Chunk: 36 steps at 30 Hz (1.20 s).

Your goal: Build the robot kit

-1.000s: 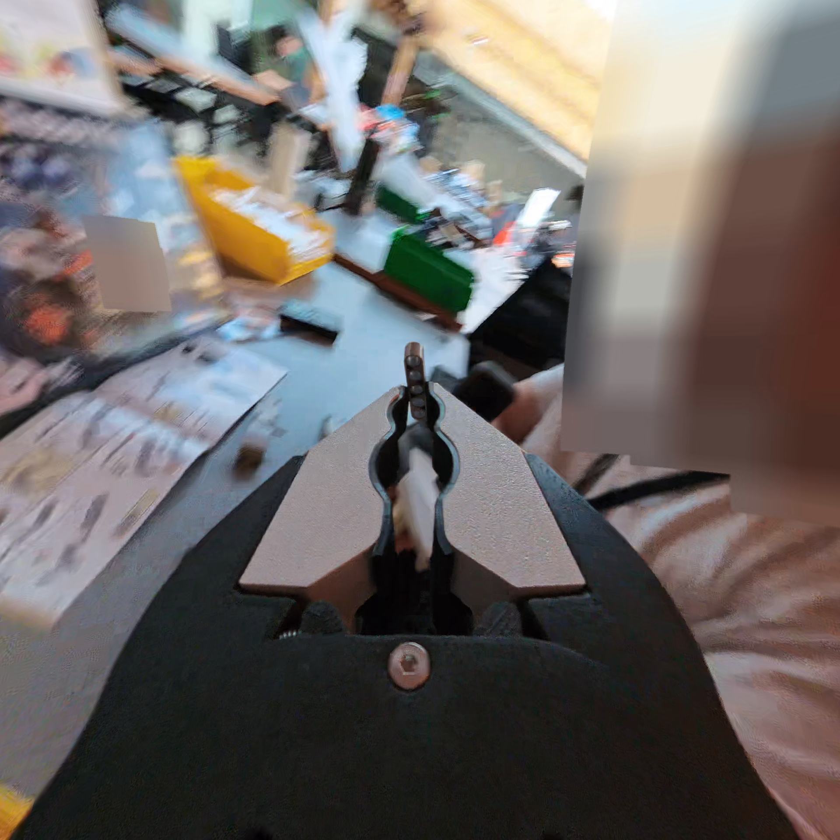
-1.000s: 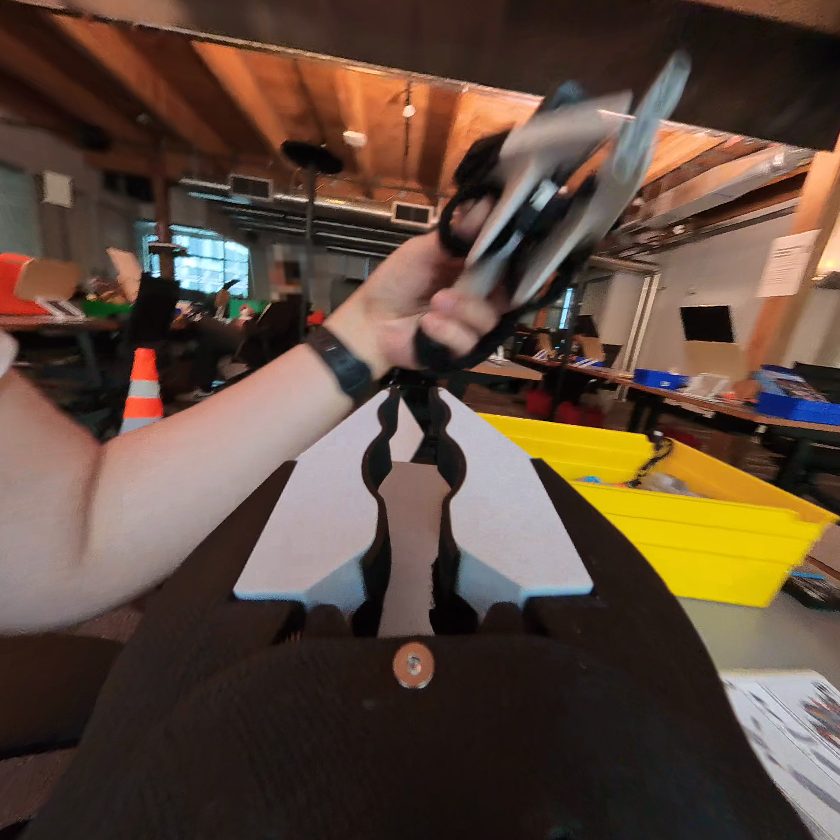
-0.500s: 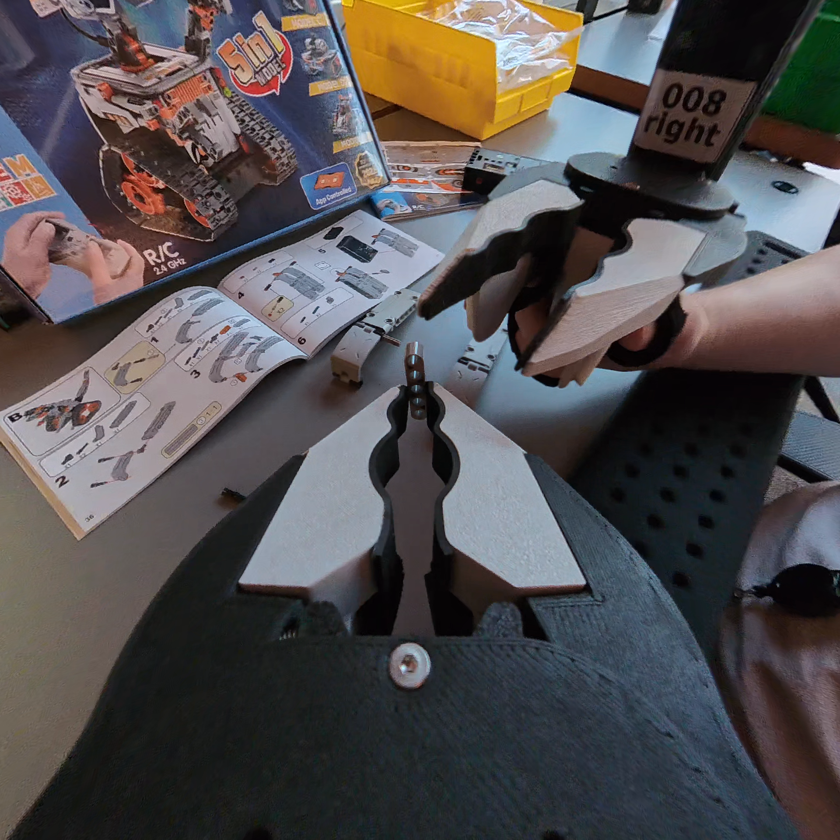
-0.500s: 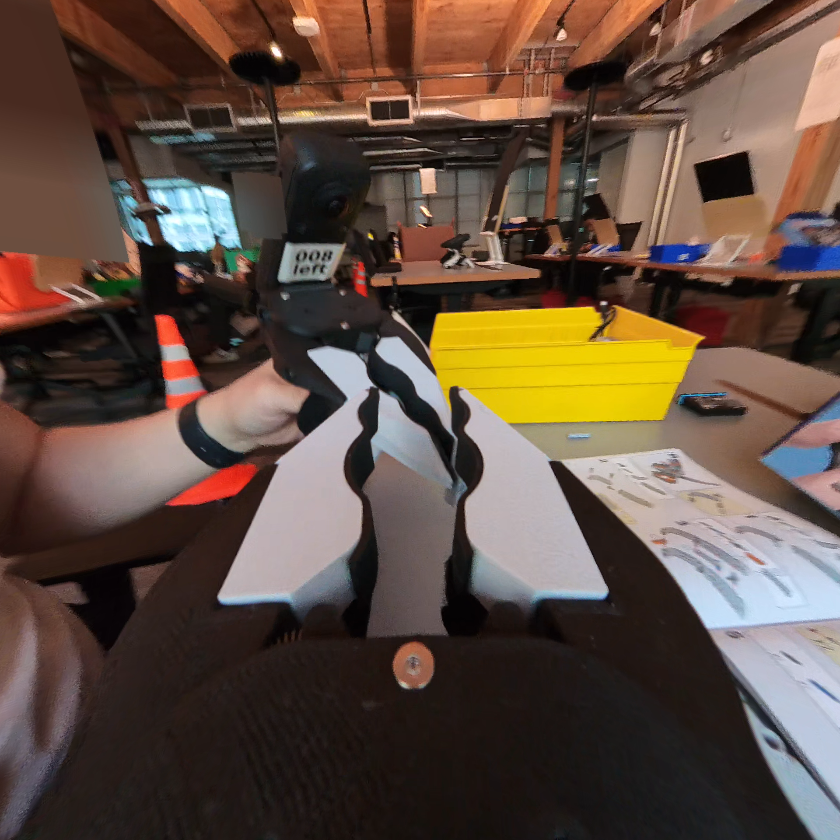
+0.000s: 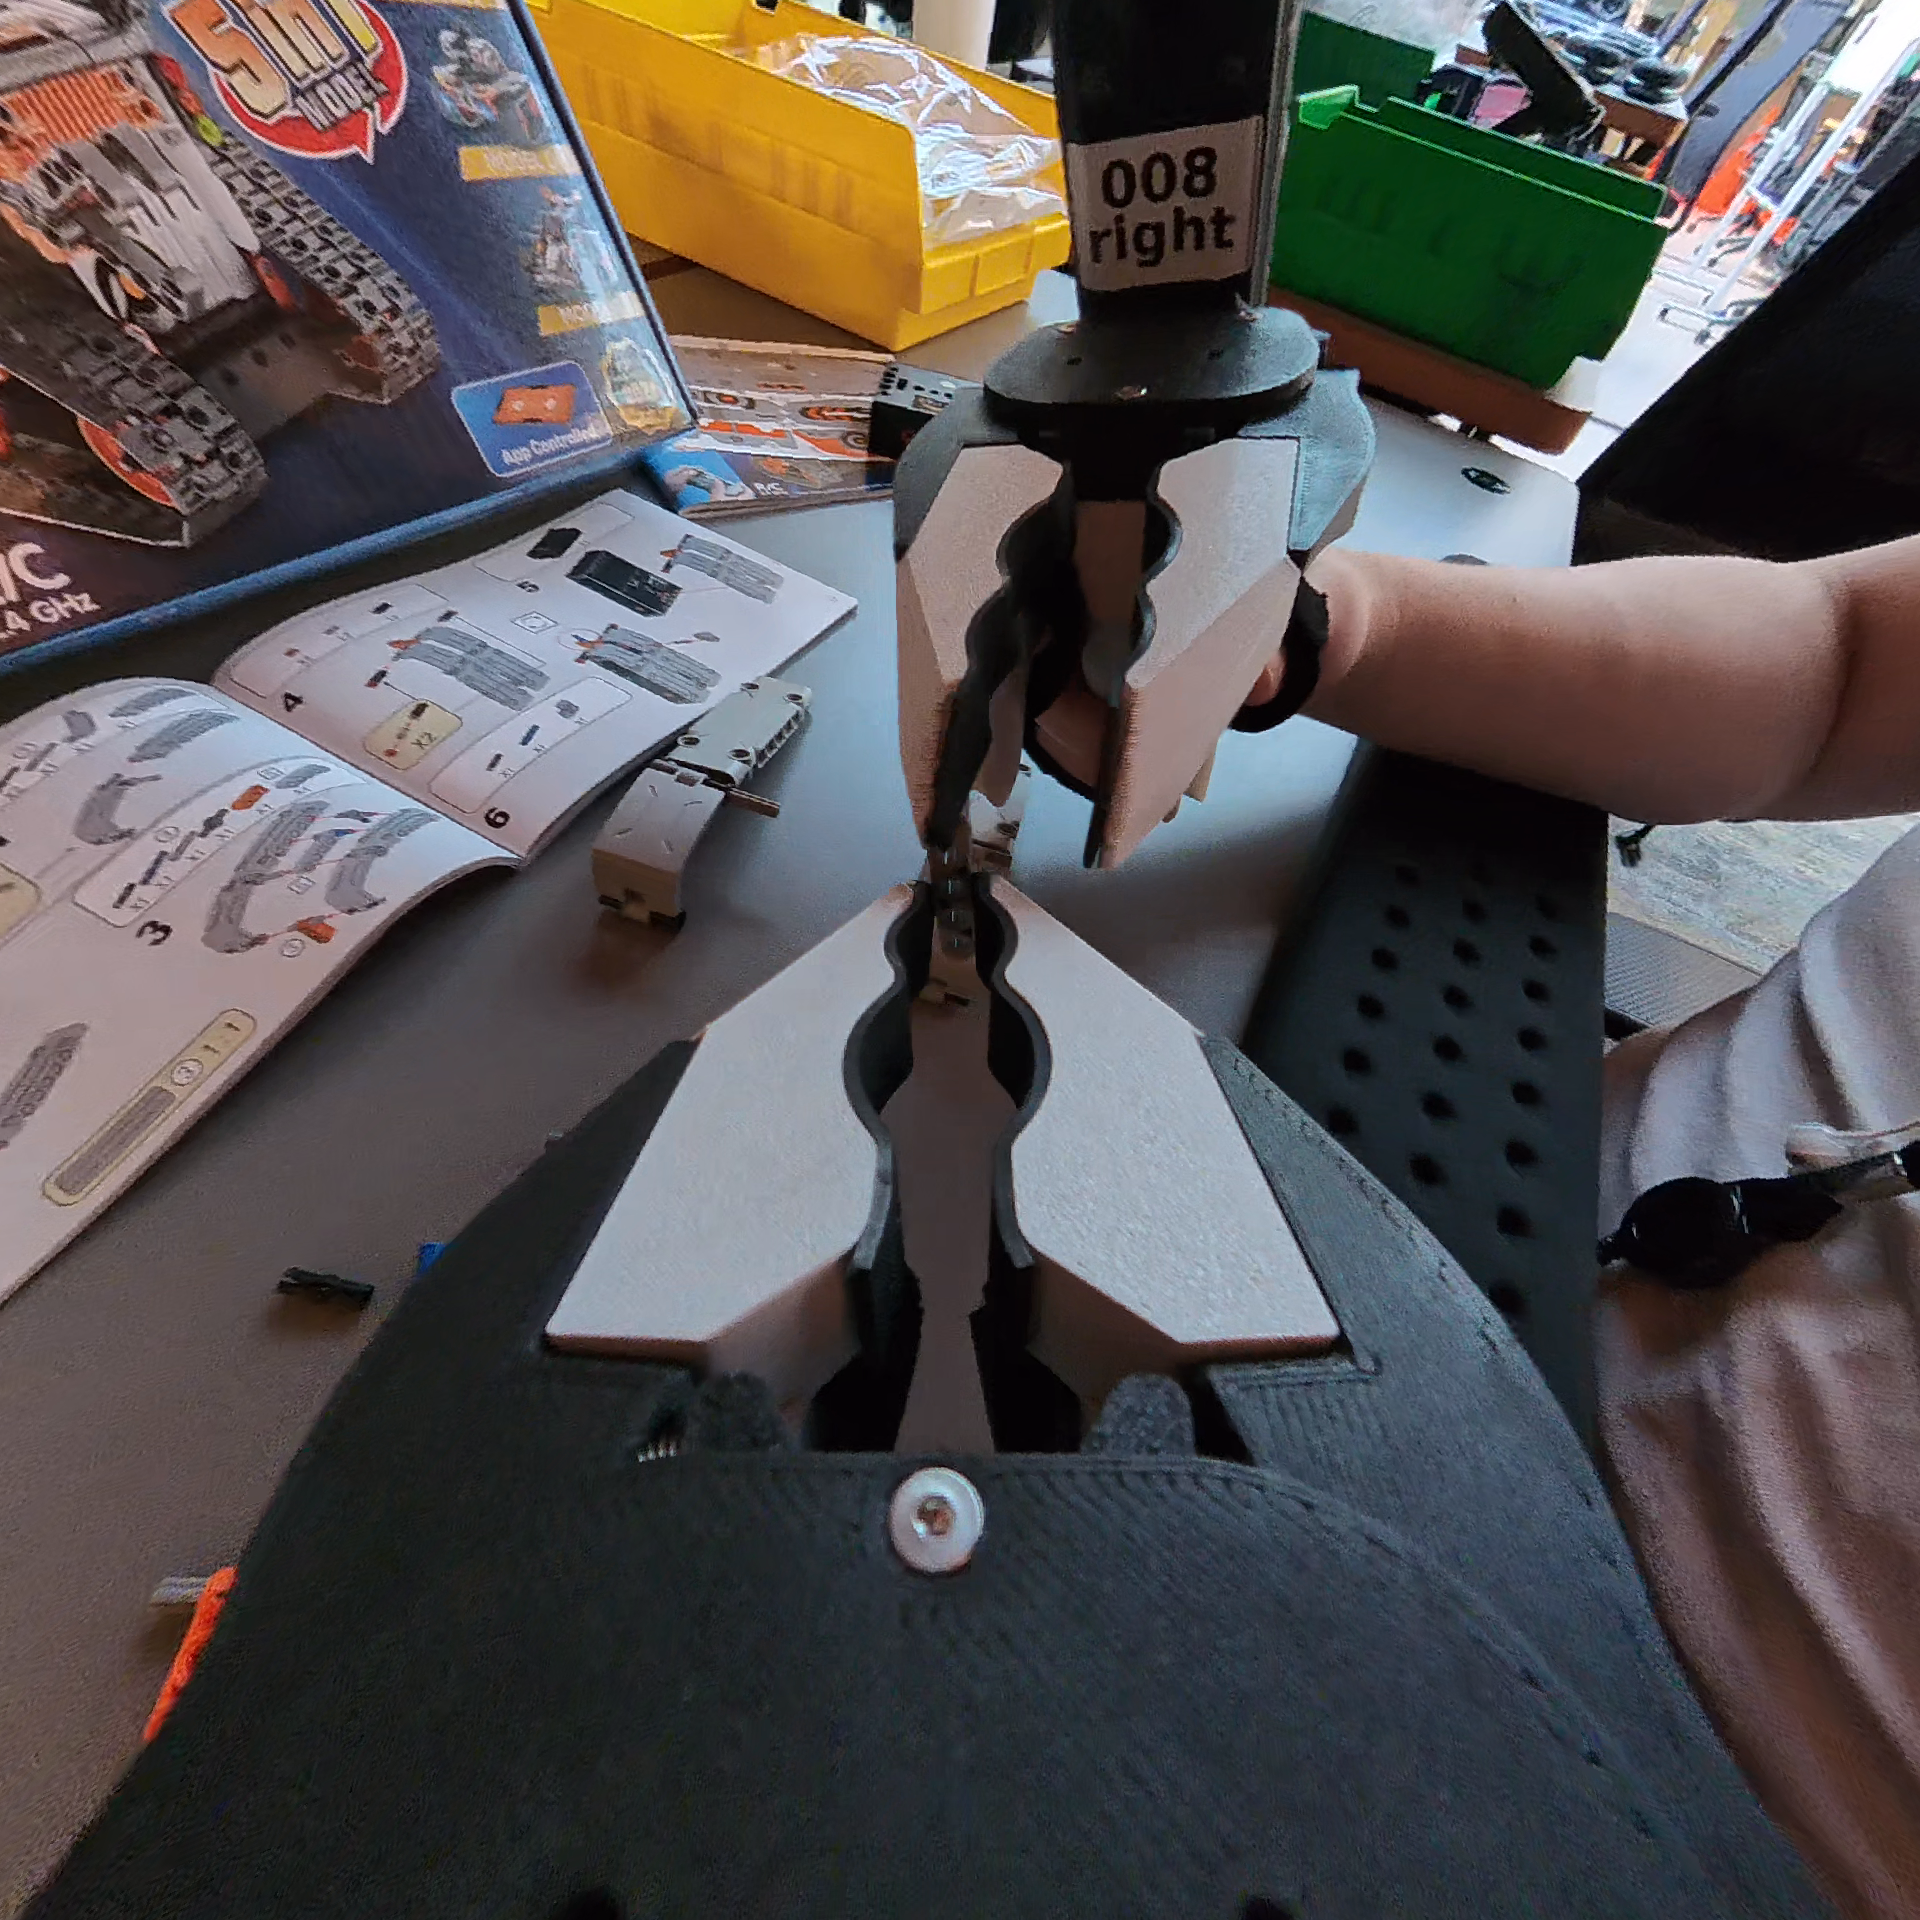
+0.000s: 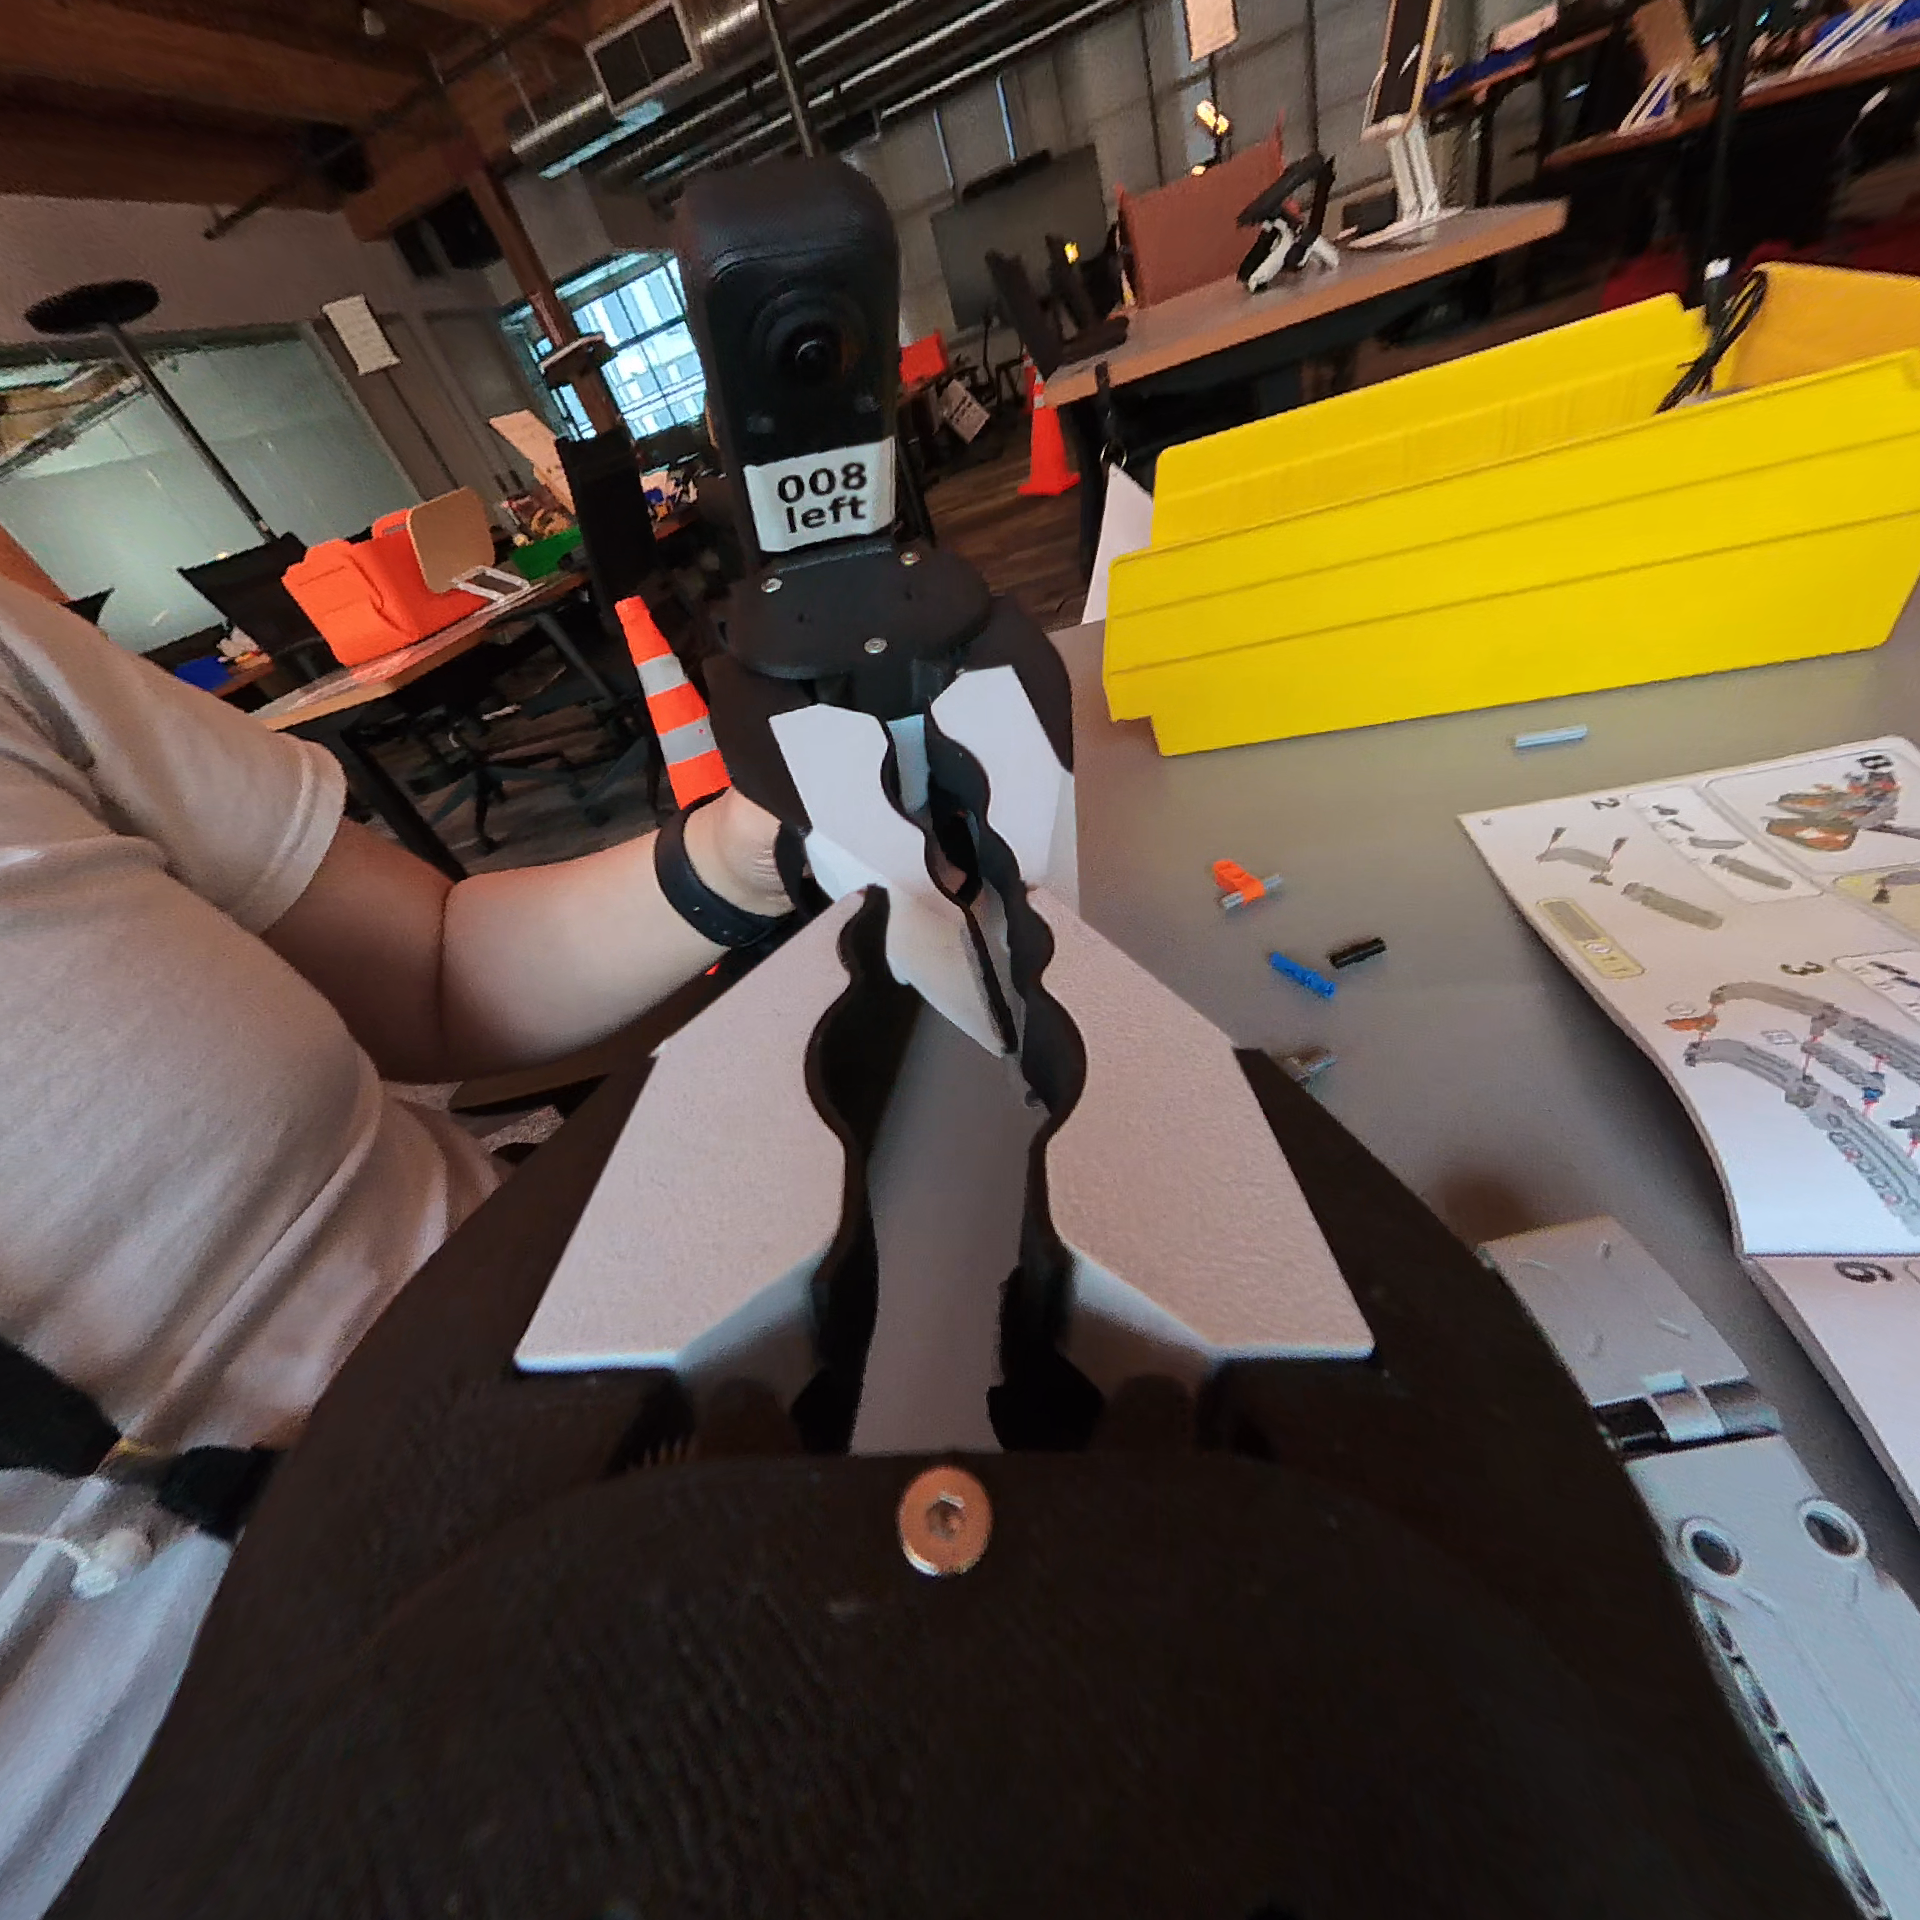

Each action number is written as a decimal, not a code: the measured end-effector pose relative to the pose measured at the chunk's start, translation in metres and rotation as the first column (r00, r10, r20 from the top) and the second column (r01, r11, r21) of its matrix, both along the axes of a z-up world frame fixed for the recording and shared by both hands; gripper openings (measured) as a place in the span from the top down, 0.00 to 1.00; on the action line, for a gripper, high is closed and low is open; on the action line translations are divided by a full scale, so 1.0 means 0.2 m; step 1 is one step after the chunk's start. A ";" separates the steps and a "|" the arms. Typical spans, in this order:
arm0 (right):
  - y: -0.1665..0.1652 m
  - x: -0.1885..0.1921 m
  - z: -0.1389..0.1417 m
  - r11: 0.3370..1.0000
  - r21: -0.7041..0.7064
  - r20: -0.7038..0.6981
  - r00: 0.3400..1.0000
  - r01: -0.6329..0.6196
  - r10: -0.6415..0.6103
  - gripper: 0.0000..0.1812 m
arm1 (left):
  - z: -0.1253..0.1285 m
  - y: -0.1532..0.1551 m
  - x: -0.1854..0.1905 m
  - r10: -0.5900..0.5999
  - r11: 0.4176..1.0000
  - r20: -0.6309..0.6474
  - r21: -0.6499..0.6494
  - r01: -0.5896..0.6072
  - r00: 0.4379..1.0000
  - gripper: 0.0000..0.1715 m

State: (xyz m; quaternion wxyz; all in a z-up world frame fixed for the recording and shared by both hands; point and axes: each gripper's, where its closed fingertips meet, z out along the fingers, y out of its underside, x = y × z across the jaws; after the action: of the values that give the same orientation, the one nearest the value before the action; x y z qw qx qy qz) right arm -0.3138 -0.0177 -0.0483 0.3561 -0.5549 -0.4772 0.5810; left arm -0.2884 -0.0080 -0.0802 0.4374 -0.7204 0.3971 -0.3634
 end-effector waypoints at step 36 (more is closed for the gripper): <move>0.00 0.08 -0.07 0.998 -0.050 0.145 0.988 -0.038 0.045 0.96 | -0.02 -0.08 0.03 -0.125 0.986 0.100 -0.102 0.135 0.987 0.96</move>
State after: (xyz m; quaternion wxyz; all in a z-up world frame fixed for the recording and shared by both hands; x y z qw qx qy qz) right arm -0.2975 -0.0174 -0.0631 0.2949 -0.5943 -0.4996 0.5571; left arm -0.2814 -0.0249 -0.0834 0.3909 -0.6978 0.4023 -0.4454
